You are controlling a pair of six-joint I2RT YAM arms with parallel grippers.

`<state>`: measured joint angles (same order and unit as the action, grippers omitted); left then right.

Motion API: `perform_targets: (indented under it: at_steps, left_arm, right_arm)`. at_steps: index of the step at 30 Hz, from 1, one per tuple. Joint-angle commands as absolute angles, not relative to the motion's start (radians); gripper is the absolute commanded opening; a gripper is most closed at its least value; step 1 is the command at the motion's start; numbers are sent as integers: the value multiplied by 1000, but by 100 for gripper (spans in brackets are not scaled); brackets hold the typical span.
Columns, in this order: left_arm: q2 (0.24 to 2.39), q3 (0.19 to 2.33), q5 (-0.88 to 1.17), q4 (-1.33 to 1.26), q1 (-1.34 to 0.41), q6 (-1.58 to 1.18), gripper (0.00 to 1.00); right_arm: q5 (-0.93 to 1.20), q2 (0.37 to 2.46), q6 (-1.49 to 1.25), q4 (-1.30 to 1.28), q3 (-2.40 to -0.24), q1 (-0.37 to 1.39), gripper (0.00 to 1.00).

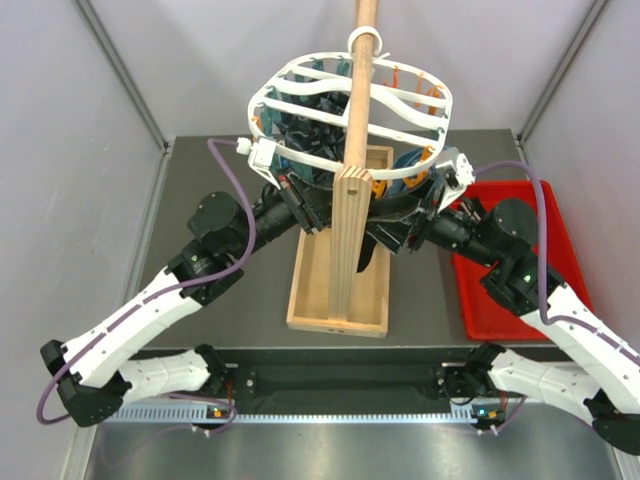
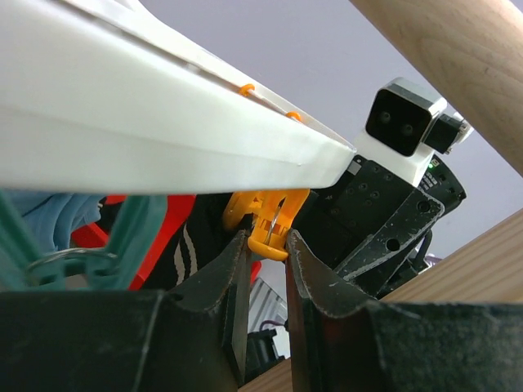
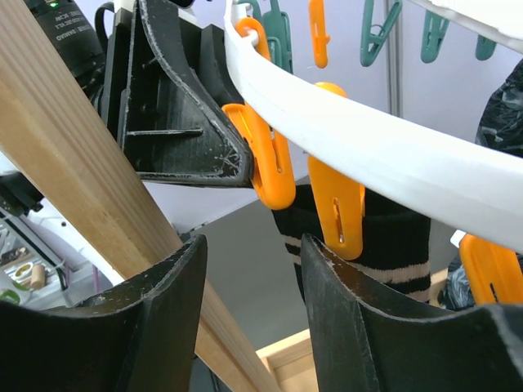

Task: Clip the socks to the hanger
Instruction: Open the clamp at the hanger.

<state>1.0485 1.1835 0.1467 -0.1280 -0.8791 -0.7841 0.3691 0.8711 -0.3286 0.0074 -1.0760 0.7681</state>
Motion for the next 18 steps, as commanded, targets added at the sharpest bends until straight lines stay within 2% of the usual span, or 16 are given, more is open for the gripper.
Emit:
perform_targets:
  at_steps: [1,12,18]
  left_arm:
    - [1061,1190,221,-178,-885,-799,0]
    - [1068,1158,252,-218,-885,-828,0]
    - [1071,1157,252,-219,-887,-836,0]
  right_arm:
    - [402,862,-296,54,-1121,761,49]
    - [325,857,-281,41,-1129,746,45]
    - [360,893,-282,55,-1161,736,44]
